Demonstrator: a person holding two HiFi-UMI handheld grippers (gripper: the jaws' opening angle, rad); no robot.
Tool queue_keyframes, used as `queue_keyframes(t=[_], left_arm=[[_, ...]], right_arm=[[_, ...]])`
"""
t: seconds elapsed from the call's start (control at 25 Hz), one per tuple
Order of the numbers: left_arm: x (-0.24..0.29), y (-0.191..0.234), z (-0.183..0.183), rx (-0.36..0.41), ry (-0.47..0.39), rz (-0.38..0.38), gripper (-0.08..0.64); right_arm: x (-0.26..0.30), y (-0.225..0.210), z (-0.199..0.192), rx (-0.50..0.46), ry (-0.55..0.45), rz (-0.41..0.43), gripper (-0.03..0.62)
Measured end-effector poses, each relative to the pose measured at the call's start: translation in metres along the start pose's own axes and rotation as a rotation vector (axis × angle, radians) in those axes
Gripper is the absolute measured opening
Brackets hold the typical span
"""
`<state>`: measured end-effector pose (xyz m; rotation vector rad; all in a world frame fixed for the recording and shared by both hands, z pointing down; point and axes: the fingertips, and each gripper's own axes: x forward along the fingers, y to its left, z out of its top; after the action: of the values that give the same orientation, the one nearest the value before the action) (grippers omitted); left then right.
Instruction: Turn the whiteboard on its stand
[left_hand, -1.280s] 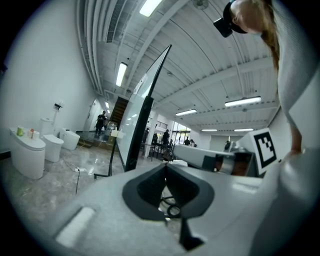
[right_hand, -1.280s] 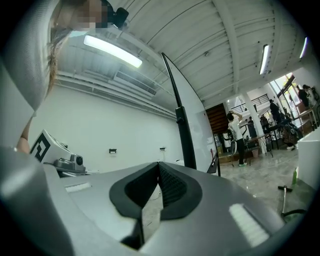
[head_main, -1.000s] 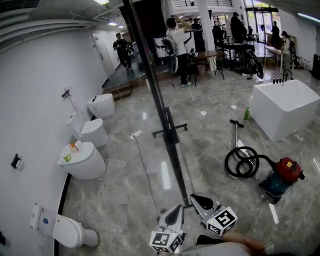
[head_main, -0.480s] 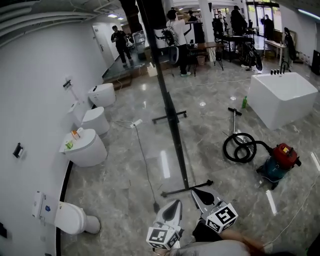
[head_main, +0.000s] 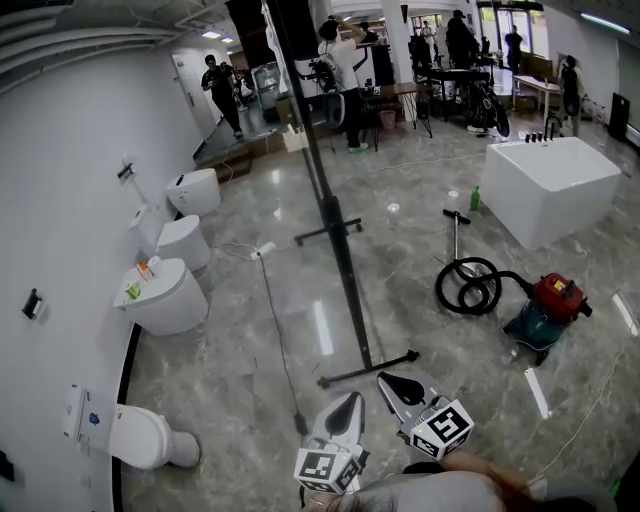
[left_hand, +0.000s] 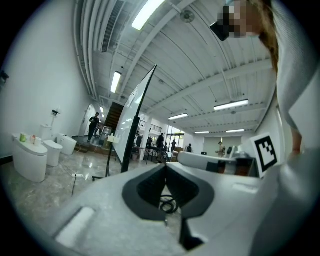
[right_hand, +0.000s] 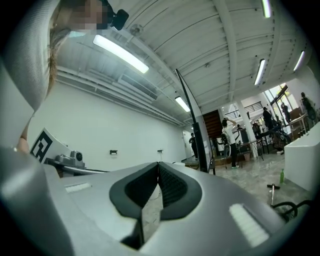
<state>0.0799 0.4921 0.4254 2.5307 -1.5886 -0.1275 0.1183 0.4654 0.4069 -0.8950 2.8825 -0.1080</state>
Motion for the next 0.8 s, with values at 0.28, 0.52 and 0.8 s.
queue_keyframes(t=[0.28, 0.52, 0.8], left_arm=[[-0.011, -0.013, -0.006, -0.036, 0.007, -0.008, -0.005], [-0.021, -0.016, -0.010, -0.029, 0.008, -0.008, -0.005], [-0.024, -0.023, -0.013, -0.024, 0.021, -0.021, -0.005]], right_arm=[[-0.010, 0.011, 0.000, -0.010, 0.006, 0.008, 0.005], [-0.022, 0.014, -0.013, 0.043, 0.021, -0.025, 0.005], [-0.027, 0.019, -0.018, 0.025, 0.046, -0.018, 0.005]])
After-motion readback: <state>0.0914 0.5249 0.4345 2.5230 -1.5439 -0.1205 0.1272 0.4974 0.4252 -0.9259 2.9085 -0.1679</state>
